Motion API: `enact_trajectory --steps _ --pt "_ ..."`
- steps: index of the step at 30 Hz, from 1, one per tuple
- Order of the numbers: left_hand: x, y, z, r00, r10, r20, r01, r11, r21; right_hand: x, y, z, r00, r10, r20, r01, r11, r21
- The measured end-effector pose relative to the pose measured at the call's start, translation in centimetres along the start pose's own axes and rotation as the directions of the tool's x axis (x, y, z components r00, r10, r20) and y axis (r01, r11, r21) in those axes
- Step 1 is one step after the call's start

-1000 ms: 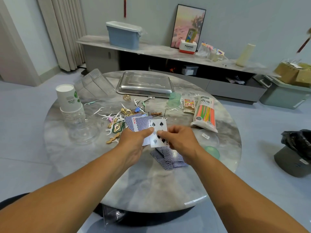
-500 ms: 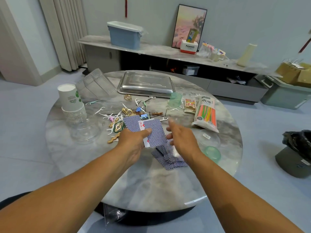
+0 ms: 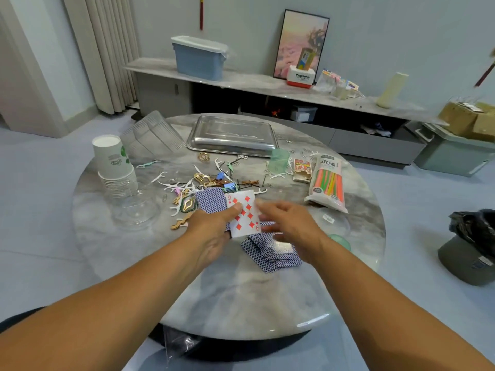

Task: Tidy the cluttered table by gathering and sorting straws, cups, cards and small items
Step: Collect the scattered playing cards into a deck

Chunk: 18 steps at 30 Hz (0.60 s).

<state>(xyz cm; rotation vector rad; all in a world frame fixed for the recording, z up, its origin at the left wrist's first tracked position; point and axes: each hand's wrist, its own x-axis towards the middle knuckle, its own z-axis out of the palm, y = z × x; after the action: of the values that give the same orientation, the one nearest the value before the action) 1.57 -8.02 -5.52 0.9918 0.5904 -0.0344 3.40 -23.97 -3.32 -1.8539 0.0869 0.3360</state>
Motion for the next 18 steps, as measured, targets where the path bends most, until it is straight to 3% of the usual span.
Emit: enact_trajectory --steps 1,3,4,5,6,7,9,10,11,12,13,14,15,16,18 --pt "-0.1 0.0 0.1 1.000 -0.004 0.022 0.004 1.000 0.000 -0.2 -0.1 0.6 0.997 -0.011 0.072 0.008 0.999 0.046" --pt "-0.2 0.1 0.3 0.998 -0.041 0.041 0.043 0.998 -0.044 -0.2 -0.1 1.2 0.996 -0.083 -0.038 0.086 0.994 0.066" --pt "-0.2 0.2 0.3 0.996 -0.073 0.056 0.077 0.994 -0.079 0.0 0.0 0.9 0.974 -0.143 -0.174 0.139 0.990 -0.034" --pt "-0.2 0.3 0.3 0.993 -0.100 0.069 0.107 0.987 -0.116 0.3 0.3 0.4 0.927 -0.248 -0.282 0.171 0.947 -0.272" --pt "-0.1 0.4 0.3 0.991 -0.113 0.073 0.122 0.983 -0.136 0.6 0.8 -0.3 0.884 -0.358 -0.300 0.144 0.820 -0.554" --pt "0.0 0.5 0.2 0.992 -0.106 0.061 0.113 0.986 -0.126 0.7 1.1 -0.7 0.873 -0.428 -0.233 0.086 0.606 -0.791" --pt "0.0 0.3 0.1 0.996 -0.070 0.052 0.073 0.995 -0.066 0.3 1.7 -0.7 0.933 -0.360 -0.024 0.052 0.200 -0.978" --pt "-0.1 0.2 0.2 0.997 -0.052 0.057 0.053 0.998 -0.032 0.3 2.2 -0.3 0.956 -0.292 0.032 0.073 0.130 -0.989" --pt "0.0 0.1 0.1 0.998 -0.031 0.057 0.031 1.000 0.005 0.1 2.3 0.2 0.972 -0.234 0.032 0.077 0.186 -0.980" --pt "0.0 -0.1 0.0 0.999 -0.010 0.048 0.008 0.999 0.037 -0.1 2.0 0.5 0.981 -0.191 -0.027 0.054 0.405 -0.913" --pt "-0.1 -0.1 -0.1 0.999 0.018 0.029 -0.020 0.997 0.072 0.0 1.6 0.7 0.984 -0.155 -0.088 0.043 0.687 -0.726" --pt "-0.1 -0.2 -0.2 0.999 0.045 0.011 -0.046 0.994 0.104 0.2 1.1 0.9 0.989 -0.117 -0.095 0.061 0.888 -0.455" --pt "-0.2 -0.2 -0.2 0.997 0.073 0.006 -0.073 0.986 0.149 0.1 0.6 1.2 0.996 -0.072 -0.050 0.060 0.978 -0.199" --pt "-0.4 -0.2 -0.2 0.995 0.097 0.014 -0.098 0.974 0.203 0.1 0.4 1.4 0.999 -0.044 0.004 0.044 0.999 -0.029" --pt "-0.8 -0.3 -0.1 0.988 0.142 0.055 -0.153 0.936 0.318 0.2 0.4 1.6 0.997 -0.038 0.068 0.031 0.993 0.112"
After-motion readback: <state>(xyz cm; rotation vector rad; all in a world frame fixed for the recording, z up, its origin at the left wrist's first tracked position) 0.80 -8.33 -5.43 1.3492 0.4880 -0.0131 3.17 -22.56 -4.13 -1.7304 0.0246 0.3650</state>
